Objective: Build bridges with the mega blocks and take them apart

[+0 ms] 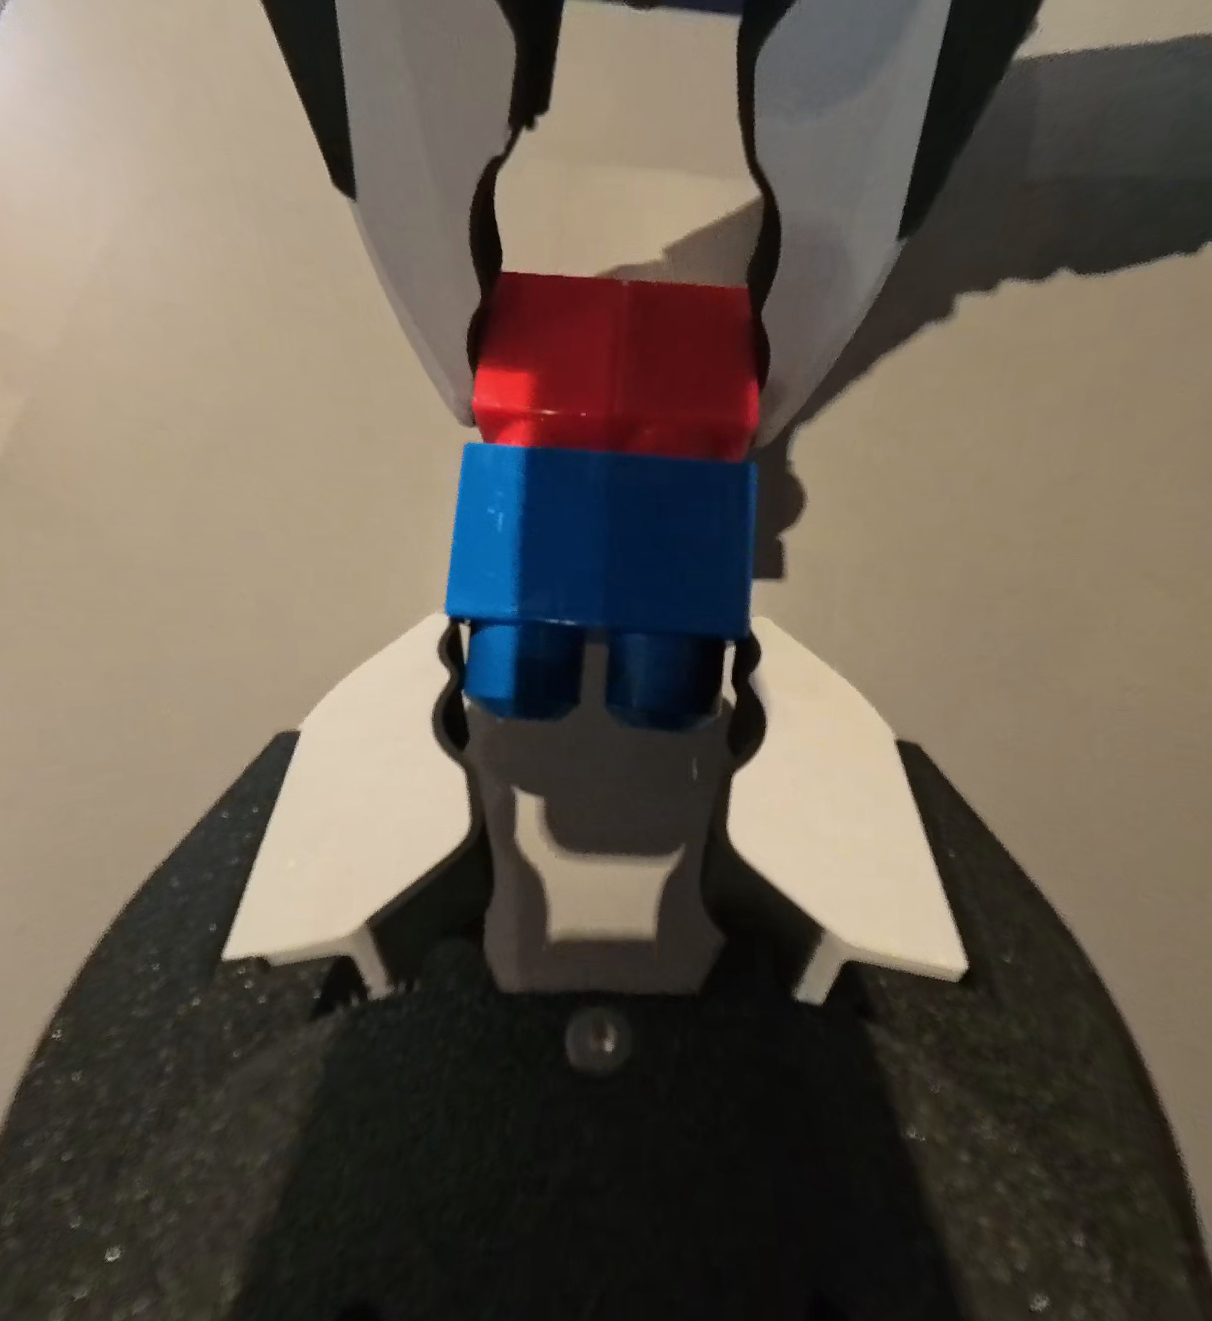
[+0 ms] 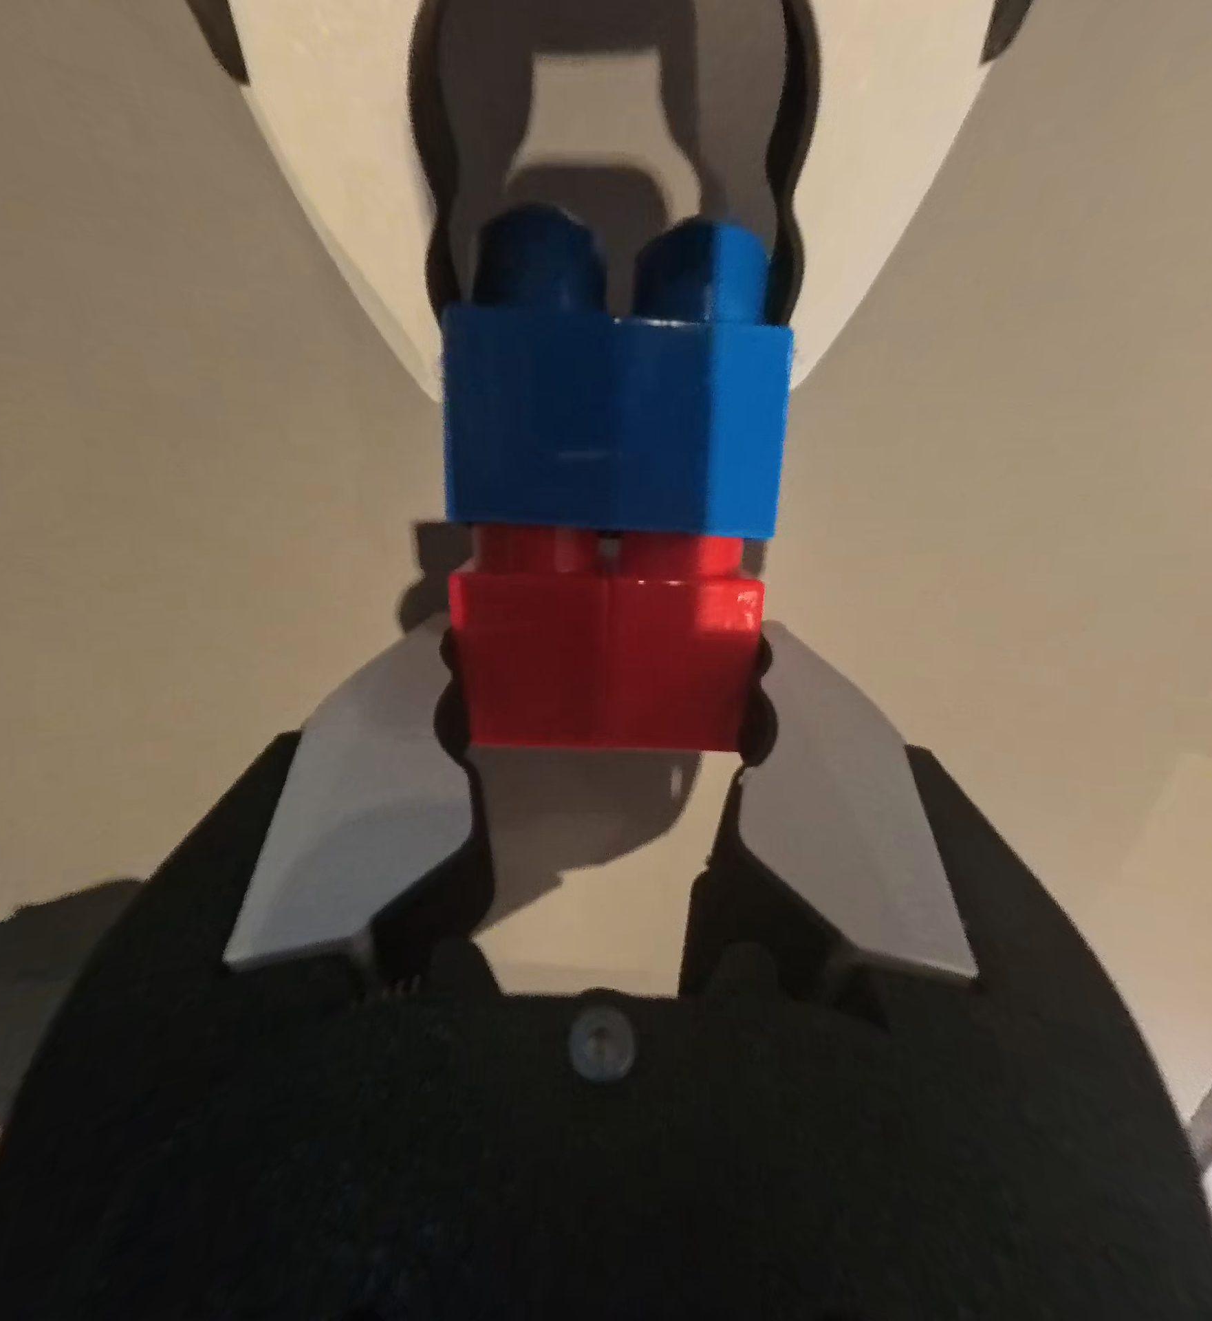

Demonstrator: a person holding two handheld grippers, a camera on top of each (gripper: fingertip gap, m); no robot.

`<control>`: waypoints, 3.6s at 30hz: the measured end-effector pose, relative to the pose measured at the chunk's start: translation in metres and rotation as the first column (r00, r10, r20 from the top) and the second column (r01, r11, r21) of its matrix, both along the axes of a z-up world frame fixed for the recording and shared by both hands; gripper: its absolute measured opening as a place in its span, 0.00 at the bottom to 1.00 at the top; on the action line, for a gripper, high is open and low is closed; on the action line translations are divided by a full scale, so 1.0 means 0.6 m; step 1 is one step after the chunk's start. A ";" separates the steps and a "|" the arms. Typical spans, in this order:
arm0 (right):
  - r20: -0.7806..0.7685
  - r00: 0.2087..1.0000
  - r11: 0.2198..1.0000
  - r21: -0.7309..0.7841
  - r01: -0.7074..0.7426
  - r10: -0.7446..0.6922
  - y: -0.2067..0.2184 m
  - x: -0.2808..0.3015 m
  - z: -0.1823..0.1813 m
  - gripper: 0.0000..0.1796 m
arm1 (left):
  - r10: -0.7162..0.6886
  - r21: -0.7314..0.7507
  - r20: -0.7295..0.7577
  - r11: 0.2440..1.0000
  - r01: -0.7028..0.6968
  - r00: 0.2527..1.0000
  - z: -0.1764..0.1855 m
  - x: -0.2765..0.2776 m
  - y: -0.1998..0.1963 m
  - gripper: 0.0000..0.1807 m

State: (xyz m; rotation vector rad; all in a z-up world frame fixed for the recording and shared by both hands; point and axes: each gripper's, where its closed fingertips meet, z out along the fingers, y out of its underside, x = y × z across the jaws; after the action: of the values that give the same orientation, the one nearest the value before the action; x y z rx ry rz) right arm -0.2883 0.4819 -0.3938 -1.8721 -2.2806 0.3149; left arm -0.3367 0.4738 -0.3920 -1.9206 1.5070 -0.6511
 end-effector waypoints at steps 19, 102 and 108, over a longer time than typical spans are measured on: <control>-0.064 0.998 1.000 0.027 0.002 0.000 -0.002 -0.020 -0.010 0.41 | 0.002 0.029 -0.094 1.000 0.001 0.996 -0.026 -0.002 0.001 0.40; -0.892 0.441 0.994 -0.110 0.006 -0.101 -0.022 -0.046 0.141 0.45 | -0.045 -0.012 0.577 0.998 0.064 0.816 0.114 0.035 -0.022 0.46; -0.893 0.441 0.993 -0.113 -0.018 -0.093 -0.031 -0.048 0.142 0.45 | -0.072 -0.008 0.620 0.995 0.098 0.782 0.132 0.037 -0.034 0.46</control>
State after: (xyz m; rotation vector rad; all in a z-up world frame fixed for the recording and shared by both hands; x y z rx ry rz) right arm -0.3173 0.4631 -0.3084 -1.2336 -1.4433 1.1382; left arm -0.3145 0.4533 -0.3131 -1.4457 1.1518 -1.2237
